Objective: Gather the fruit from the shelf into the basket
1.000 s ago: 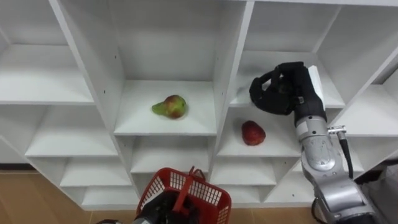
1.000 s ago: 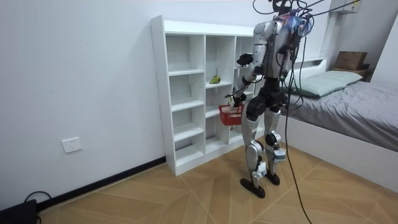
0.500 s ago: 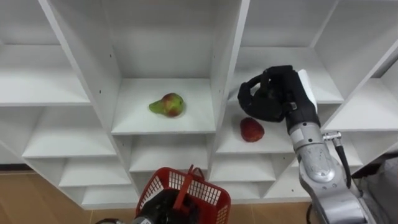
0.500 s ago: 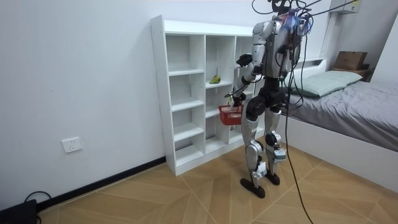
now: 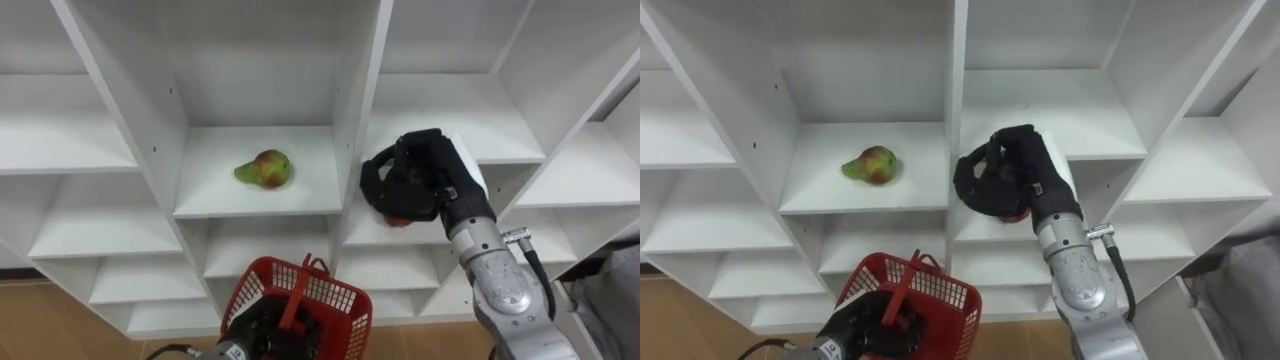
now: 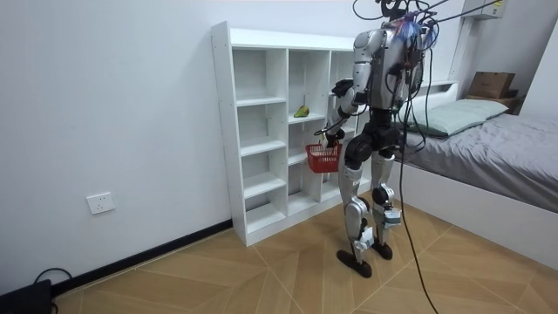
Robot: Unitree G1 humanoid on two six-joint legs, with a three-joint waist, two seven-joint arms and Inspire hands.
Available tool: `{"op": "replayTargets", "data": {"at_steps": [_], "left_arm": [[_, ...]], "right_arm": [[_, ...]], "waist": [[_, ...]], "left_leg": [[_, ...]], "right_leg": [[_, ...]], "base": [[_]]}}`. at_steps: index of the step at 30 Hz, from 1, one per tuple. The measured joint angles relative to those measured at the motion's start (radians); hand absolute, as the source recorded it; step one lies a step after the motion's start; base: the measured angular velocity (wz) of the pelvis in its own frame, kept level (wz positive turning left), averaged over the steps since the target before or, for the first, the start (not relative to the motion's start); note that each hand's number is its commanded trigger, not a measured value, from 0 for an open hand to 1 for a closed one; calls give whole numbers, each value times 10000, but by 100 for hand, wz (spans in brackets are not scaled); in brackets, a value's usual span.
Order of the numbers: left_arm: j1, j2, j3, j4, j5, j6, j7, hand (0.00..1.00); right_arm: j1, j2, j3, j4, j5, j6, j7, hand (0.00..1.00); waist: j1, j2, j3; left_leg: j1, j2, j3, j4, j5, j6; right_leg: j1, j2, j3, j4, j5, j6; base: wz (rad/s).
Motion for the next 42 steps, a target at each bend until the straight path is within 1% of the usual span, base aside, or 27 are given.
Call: {"op": "replayTargets", "data": {"at_steps": [2,9,10,14,17,19,22,23,28,30,32,34,38,40,42], "left_arm": [[-2,-4,1,-1,0,-1,24,100],[-19,-39,15,-2,-1,0,232,100],[-22,-46,15,-2,-1,1,253,100],[-32,-77,79,-2,1,13,302,100],[-80,-66,96,-3,-2,15,301,100],[-79,-64,90,-7,-12,25,291,100],[-76,-67,95,-100,-7,46,262,100],[-67,-67,99,-225,-7,69,253,100],[-110,-73,105,-558,-44,63,173,100],[-112,-63,107,-556,-347,64,172,100],[-112,-61,116,-556,-390,62,174,100],[-110,-51,116,-556,-390,64,174,100],[-111,78,113,-554,-399,64,177,100],[-110,105,110,-553,-399,65,178,100],[-111,120,110,-553,-399,64,179,100]], "right_arm": [[79,1,17,0,7,7,78,100],[294,7,264,-42,232,104,307,100],[338,6,285,-64,236,111,344,100],[404,12,369,-112,791,258,673,100],[456,31,398,-109,1320,264,685,100],[545,26,439,67,1610,254,747,100],[776,42,556,803,1990,271,1018,100],[895,63,572,1075,2041,328,1104,100],[961,47,687,1983,2485,357,1339,100],[944,52,690,2504,2854,354,1412,100],[949,50,690,2887,2948,357,1421,100],[951,51,691,3061,2965,378,1440,100],[945,62,721,3202,2990,388,1533,100],[945,66,736,3229,3002,404,1610,100],[945,66,737,3241,3009,415,1793,100]], "waist": [[13,4,2],[-17,112,66],[-14,124,62],[-13,209,102],[-15,212,100],[-9,225,85],[-4,231,79],[14,231,79],[3,221,68],[17,185,14],[33,162,-1],[40,162,0],[53,169,9],[57,190,22],[54,238,55]], "left_leg": [[11,-1,12,0,0,0],[-17,16,157,-9,0,0],[-34,19,164,-16,0,0],[-43,53,264,-41,-1,0],[-51,62,266,-46,-2,-2],[-37,61,266,-45,-2,-2],[-46,55,277,-42,-2,-2],[-54,55,286,-43,-2,-2],[-46,60,303,-37,-1,-2],[-1,61,304,-29,-1,-2],[8,59,310,-15,-1,-2],[18,58,364,-10,0,-2],[66,84,524,-31,-1,-2],[65,97,532,-48,-4,-4],[64,113,534,-60,-7,-8]], "right_leg": [[1,-1,19,-4,0,0],[-74,7,119,-1,1,0],[-104,9,120,11,2,-2],[-208,33,214,138,6,-8],[-185,41,215,139,8,-12],[-163,39,211,147,9,-13],[-178,34,228,152,9,-13],[-188,33,233,157,9,-13],[-190,34,232,164,11,-16],[-184,39,250,157,11,-17],[-185,37,281,157,11,-17],[-191,39,371,151,12,-18],[-187,74,478,166,27,-40],[-196,87,478,175,36,-50],[-200,102,475,175,45,-63]], "base": [[-2],[-5],[-4],[-5],[0],[0],[0],[0],[0],[0],[-2],[-8],[-11],[-2],[0]]}}
